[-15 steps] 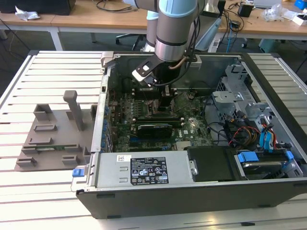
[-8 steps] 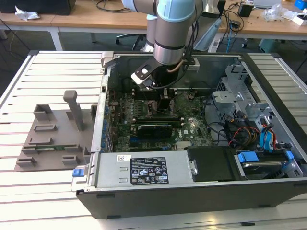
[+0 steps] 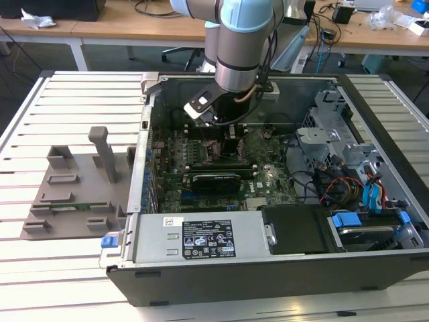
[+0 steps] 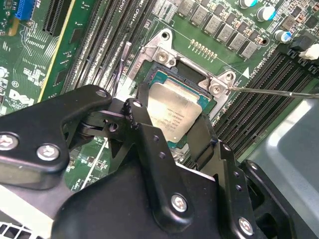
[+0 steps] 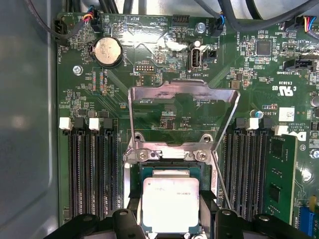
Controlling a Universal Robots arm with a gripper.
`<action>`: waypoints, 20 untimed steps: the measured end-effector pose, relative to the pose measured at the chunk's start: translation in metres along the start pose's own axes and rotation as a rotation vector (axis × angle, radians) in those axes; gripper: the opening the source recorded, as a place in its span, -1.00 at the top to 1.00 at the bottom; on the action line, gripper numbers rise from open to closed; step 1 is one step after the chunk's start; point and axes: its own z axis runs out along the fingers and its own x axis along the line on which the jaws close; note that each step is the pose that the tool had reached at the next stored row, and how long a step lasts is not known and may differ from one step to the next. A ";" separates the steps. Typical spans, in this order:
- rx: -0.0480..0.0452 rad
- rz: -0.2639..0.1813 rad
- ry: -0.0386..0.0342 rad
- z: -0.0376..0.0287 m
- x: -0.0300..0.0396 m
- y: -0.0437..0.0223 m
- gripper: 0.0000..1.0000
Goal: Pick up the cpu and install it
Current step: 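Place the cpu into insertion slot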
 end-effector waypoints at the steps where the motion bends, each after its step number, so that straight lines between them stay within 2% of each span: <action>1: 0.0000 0.000 0.0000 0.0000 0.0000 0.0000 -0.09; 2: 0.0001 0.000 0.0000 0.0000 0.0000 0.0000 -0.11; 3: 0.0001 0.000 0.0001 0.0000 0.0000 0.0000 -0.23; 8: -0.0001 0.000 0.0003 -0.0011 0.0000 0.0000 -0.23; 9: 0.0000 0.000 0.0000 -0.0074 -0.0003 -0.0003 -0.23; 13: 0.0000 0.000 -0.0001 -0.0177 0.0000 -0.0008 -0.20; 14: 0.0000 0.000 0.0000 -0.0187 -0.0001 -0.0008 -0.07; 15: 0.0000 0.000 0.0000 -0.0197 -0.0001 -0.0009 0.18; 17: -0.0001 0.000 0.0003 -0.0199 -0.0001 -0.0009 0.41; 18: 0.0001 0.000 -0.0001 -0.0190 -0.0002 -0.0013 0.78; 20: 0.0000 -0.001 0.0012 -0.0162 -0.0004 -0.0020 0.78</action>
